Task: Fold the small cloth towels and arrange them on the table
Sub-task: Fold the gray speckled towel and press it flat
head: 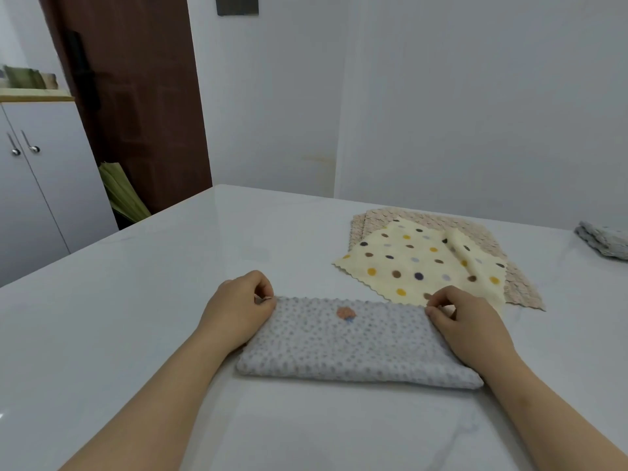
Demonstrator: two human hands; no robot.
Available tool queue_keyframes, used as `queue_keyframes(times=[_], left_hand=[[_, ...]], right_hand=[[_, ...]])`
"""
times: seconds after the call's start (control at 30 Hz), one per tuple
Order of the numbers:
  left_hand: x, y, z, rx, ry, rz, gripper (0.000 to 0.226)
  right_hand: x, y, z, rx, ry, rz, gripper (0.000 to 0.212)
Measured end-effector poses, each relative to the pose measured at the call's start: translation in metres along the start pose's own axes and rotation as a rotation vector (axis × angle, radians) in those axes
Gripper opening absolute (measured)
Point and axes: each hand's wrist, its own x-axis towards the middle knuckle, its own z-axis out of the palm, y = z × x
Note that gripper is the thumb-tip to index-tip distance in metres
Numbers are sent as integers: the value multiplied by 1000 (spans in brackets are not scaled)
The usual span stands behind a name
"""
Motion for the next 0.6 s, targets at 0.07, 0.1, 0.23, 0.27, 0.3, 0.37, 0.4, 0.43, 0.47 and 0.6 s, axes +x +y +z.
queue_keyframes(times=[0.07, 0.1, 0.23, 0.27, 0.3, 0.37, 0.4, 0.43, 0.47, 0.6], left_hand=[[2, -1, 0, 33, -34, 8, 6], [4, -1, 1, 76, -63, 6, 15], [1, 4, 3, 203, -79, 23, 19], [1, 4, 3, 181, -61, 31, 15], [0, 5, 2, 145, -49, 38, 15], [-1, 5, 1, 12, -24, 35, 19], [-2, 6, -1, -97, -14, 19, 17], [-2, 8, -3, -223, -10, -4, 14], [-3, 9, -4, -348, -8, -25, 12], [-3, 12, -6, -609, -10, -155, 12]], right_hand=[[2, 1, 0, -16, -23, 3, 3], [3, 1, 1, -27, -38, 4, 11], [3, 0, 0, -123, -90, 7, 23], [2, 0, 0, -126, -90, -2, 21], [1, 0, 0, -118, -86, -12, 17], [-1, 0, -2, -74, -65, -40, 7], [-2, 0, -2, -26, -46, -54, 9], [-4, 0, -3, 44, -23, -55, 12], [-5, 0, -5, 136, 0, -40, 13], [-8, 0, -12, 393, 66, 62, 12]])
